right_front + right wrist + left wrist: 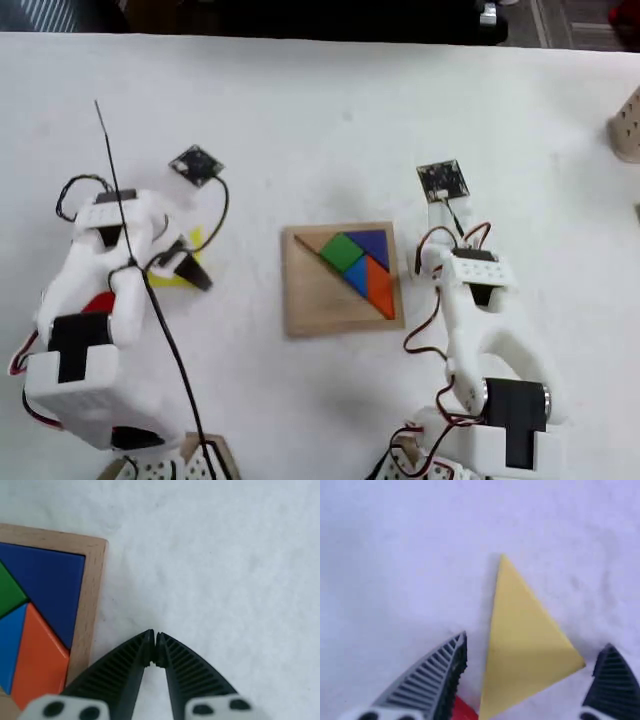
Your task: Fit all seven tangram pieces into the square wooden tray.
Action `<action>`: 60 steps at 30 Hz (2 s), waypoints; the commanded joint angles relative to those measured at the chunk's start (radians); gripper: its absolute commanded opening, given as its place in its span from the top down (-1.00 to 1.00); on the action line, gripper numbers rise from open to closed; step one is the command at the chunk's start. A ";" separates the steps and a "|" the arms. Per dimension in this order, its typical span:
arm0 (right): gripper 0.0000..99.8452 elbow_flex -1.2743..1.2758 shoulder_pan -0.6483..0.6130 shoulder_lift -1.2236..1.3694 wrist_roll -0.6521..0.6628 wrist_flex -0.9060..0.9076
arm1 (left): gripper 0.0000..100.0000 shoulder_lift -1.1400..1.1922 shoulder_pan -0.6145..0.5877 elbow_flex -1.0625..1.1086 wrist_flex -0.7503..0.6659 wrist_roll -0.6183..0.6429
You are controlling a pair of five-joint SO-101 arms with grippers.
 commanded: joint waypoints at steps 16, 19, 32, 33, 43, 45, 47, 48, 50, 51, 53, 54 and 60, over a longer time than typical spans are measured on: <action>0.96 -0.052 -0.013 -0.002 0.017 -0.002 | 0.35 -0.005 0.022 -0.025 -0.002 0.035; 0.96 -0.052 -0.013 -0.002 0.017 -0.002 | 0.38 -0.005 0.035 -0.015 0.000 0.002; 0.96 -0.052 -0.013 -0.002 0.017 -0.002 | 0.39 -0.012 0.036 0.006 0.000 0.000; 0.96 -0.052 -0.013 -0.002 0.017 -0.002 | 0.42 -0.012 0.036 0.006 0.000 0.000; 0.96 -0.052 -0.013 -0.002 0.015 -0.002 | 0.56 -0.012 0.038 -0.002 0.002 0.003; 0.96 -0.052 -0.013 -0.002 0.015 -0.002 | 0.56 -0.013 0.038 -0.002 0.002 0.003; 0.96 -0.052 -0.013 -0.002 0.015 -0.002 | 0.56 -0.013 0.038 -0.002 0.002 0.003; 0.96 -0.052 -0.013 -0.002 0.015 -0.002 | 0.56 -0.015 0.038 -0.002 0.002 0.005; 0.96 -0.052 -0.013 -0.002 0.015 -0.002 | 0.56 -0.015 0.036 -0.006 -0.002 0.046; 0.96 -0.052 -0.013 -0.002 0.015 -0.002 | 0.56 -0.015 0.033 -0.020 0.002 0.080; 0.96 -0.052 -0.013 -0.002 0.015 -0.002 | 0.56 -0.015 0.030 -0.034 0.002 0.135; 0.96 -0.052 -0.013 -0.002 0.015 -0.002 | 0.56 -0.015 0.030 -0.035 0.002 0.157; 0.96 -0.052 -0.013 -0.002 0.015 -0.002 | 0.56 -0.015 0.038 -0.068 0.069 0.233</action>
